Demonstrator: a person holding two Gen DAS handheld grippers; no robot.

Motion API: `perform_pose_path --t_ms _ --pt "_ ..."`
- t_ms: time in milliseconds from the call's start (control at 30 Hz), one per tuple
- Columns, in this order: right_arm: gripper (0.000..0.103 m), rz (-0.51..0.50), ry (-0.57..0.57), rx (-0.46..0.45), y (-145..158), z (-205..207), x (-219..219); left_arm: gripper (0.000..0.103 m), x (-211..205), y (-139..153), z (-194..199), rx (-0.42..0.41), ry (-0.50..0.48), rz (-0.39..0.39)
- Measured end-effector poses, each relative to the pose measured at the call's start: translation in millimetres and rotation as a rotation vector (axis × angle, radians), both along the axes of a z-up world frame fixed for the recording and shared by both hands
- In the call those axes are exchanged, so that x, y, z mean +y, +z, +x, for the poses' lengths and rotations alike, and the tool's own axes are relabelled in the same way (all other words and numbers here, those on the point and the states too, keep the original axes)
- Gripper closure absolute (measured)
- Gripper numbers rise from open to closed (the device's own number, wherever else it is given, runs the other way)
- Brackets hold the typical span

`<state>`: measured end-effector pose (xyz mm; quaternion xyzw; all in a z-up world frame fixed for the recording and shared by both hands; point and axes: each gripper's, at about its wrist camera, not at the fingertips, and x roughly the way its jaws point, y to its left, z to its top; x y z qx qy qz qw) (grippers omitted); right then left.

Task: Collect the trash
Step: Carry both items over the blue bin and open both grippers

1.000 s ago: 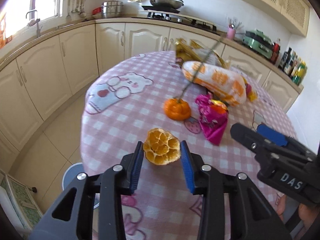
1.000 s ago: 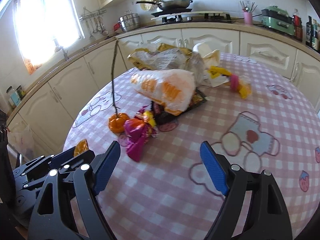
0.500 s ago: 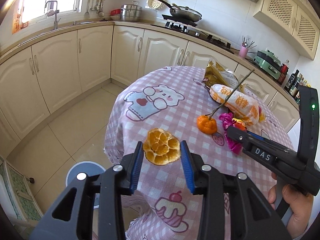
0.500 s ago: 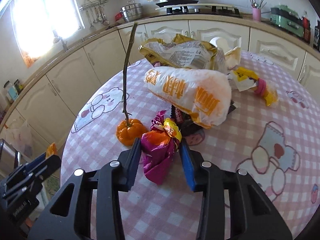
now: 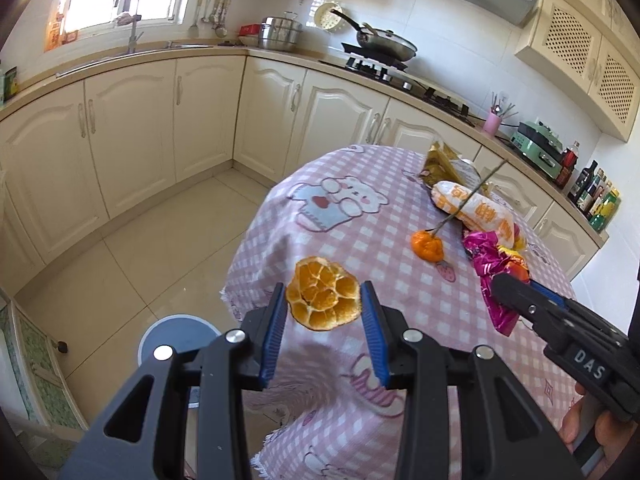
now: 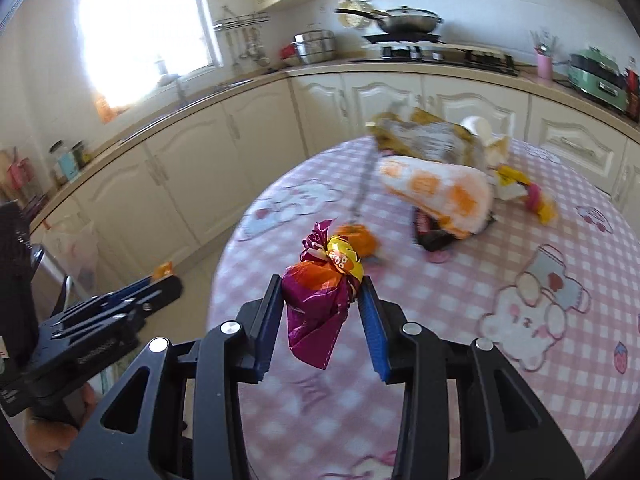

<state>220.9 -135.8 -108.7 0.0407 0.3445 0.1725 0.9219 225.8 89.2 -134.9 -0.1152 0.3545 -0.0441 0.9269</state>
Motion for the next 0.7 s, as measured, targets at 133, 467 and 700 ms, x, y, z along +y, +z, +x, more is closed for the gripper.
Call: perform_pose_path --t_ms 133,467,700 --pt "0.067 -0.009 0.101 0.012 -4.2 0.1 45.7 0.067 29.6 -5.3 -10.3 0.01 0.055 -0.009" --pt "0.067 -0.049 0.269 0.081 -38.6 11.1 142.1 0.067 109.6 -40.9 -22.0 0.092 0.2 -0.035" --pt "0.067 -0.08 0.332 0.129 -71.6 28.7 192.6 0.067 152.0 -79.8 -12.0 0.174 0.274 -0.044"
